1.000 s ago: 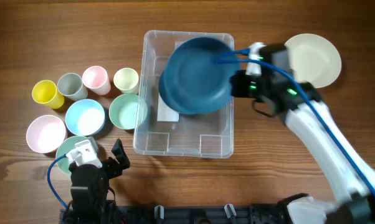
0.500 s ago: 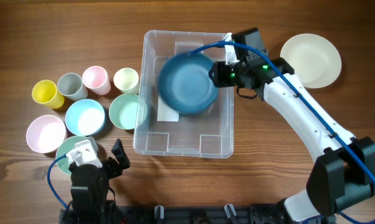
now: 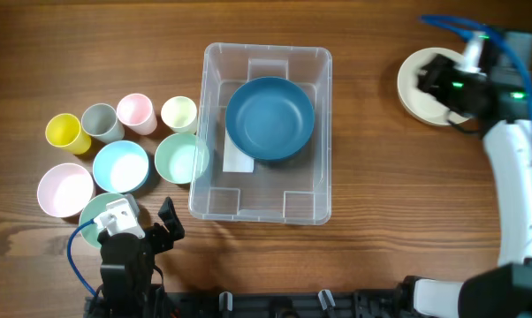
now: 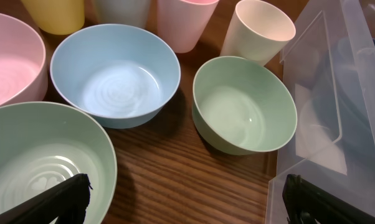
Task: Pack container
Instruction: 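Stack the second dark blue bowl into the container with the right gripper, then grasp the cream bowl rim with the right gripper and lift, then place the cream bowl on the blue bowls in the container, then reach the left gripper to the mint green bowl and grasp its rim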
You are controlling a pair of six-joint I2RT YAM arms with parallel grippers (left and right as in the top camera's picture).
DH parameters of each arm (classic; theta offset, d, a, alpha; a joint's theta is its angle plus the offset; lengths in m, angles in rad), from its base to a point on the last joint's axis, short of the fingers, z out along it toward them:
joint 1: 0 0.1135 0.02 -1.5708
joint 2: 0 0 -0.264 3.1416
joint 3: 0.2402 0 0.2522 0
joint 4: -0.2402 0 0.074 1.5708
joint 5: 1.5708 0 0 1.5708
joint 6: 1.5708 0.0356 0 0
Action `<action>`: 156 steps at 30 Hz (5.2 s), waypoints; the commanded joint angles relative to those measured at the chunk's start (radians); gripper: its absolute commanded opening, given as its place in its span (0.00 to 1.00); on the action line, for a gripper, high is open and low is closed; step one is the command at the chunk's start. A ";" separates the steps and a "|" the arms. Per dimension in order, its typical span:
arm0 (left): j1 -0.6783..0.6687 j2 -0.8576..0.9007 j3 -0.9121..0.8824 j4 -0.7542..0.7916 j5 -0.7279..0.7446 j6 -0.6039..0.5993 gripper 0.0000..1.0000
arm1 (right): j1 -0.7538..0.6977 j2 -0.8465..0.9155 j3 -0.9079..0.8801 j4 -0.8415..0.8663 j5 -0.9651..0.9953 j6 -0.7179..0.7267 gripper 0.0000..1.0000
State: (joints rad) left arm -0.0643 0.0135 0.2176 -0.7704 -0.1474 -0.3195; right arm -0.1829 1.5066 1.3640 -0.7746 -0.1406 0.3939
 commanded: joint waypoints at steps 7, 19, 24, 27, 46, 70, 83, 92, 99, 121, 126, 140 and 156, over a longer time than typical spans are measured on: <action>0.006 -0.009 -0.005 0.002 0.009 -0.002 1.00 | -0.212 0.275 0.002 -0.034 0.036 0.132 0.69; 0.006 -0.009 -0.005 0.002 0.009 -0.002 1.00 | -0.232 0.452 0.002 0.011 0.036 0.134 0.43; 0.006 -0.009 -0.005 0.002 0.009 -0.002 1.00 | -0.230 0.461 0.002 0.002 0.037 0.129 0.30; 0.006 -0.009 -0.005 0.002 0.009 -0.002 1.00 | -0.229 0.461 0.001 -0.008 0.037 0.129 0.04; 0.006 -0.009 -0.005 0.002 0.009 -0.002 1.00 | -0.209 0.209 0.001 -0.001 0.005 0.076 0.04; 0.006 -0.009 -0.005 0.002 0.009 -0.002 1.00 | 0.576 0.013 0.001 -0.014 0.100 0.048 0.04; 0.006 -0.009 -0.005 0.002 0.009 -0.002 1.00 | 0.529 0.007 0.059 0.109 0.048 0.042 0.57; 0.006 -0.009 -0.005 0.002 0.009 -0.002 1.00 | 0.240 -0.103 0.063 0.046 0.081 0.097 0.65; 0.006 -0.009 -0.005 0.002 0.009 -0.002 1.00 | -0.038 -0.064 0.061 0.007 0.068 0.213 0.82; 0.006 -0.009 -0.005 0.277 0.367 -0.183 1.00 | -0.101 -0.044 0.061 -0.050 0.051 0.216 1.00; 0.007 -0.008 0.009 0.281 0.373 -0.187 1.00 | -0.101 -0.044 0.061 -0.050 0.051 0.215 1.00; 0.055 0.602 0.706 -0.157 -0.375 -0.213 1.00 | -0.101 -0.044 0.061 -0.050 0.051 0.216 1.00; 0.433 1.112 0.849 -0.441 0.071 -0.296 1.00 | -0.101 -0.044 0.061 -0.050 0.051 0.216 0.99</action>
State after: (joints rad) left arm 0.2607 1.1339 1.0538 -1.1767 -0.0776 -0.5255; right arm -0.2852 1.4544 1.4162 -0.8265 -0.0853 0.6022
